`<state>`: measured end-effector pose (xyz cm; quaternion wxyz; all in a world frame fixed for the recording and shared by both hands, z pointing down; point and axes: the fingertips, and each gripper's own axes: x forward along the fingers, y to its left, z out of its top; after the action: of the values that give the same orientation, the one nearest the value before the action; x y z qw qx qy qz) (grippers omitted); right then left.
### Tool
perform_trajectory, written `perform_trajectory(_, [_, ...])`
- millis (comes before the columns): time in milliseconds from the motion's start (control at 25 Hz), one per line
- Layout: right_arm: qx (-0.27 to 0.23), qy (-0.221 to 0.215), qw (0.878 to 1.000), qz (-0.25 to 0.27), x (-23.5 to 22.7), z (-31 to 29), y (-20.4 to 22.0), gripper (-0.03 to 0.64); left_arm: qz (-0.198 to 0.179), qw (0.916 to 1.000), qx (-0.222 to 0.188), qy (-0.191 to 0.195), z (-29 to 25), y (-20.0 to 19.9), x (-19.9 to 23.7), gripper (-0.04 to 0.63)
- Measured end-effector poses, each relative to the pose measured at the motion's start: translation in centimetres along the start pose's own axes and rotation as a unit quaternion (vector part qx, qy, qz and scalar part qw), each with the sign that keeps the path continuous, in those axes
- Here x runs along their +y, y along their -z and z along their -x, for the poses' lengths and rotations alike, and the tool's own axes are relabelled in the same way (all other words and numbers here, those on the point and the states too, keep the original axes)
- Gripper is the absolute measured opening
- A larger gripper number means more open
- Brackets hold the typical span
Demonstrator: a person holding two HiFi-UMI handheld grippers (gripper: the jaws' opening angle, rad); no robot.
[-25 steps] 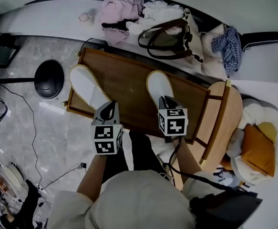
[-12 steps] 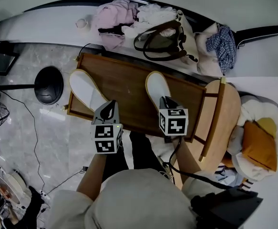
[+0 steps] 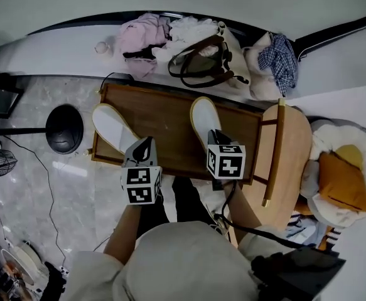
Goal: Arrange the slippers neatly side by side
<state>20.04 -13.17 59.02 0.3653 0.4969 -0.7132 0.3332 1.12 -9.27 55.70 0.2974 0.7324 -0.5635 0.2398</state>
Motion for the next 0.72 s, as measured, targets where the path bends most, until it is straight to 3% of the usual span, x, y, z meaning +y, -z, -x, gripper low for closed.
perform_trajectory(440, [-0.035, 0.032, 0.997, -0.068, 0.9, 2.6, -0.9, 0.048, -0.049, 0.9981, -0.028, 0.026, 0.9, -3.0, 0.8, 0.003])
perform_trajectory(720, [-0.051, 0.057, 0.989, -0.123, 1.2, 4.0, -0.4, 0.046, -0.077, 0.9952, -0.025, 0.056, 1.1, -3.1, 0.7, 0.003])
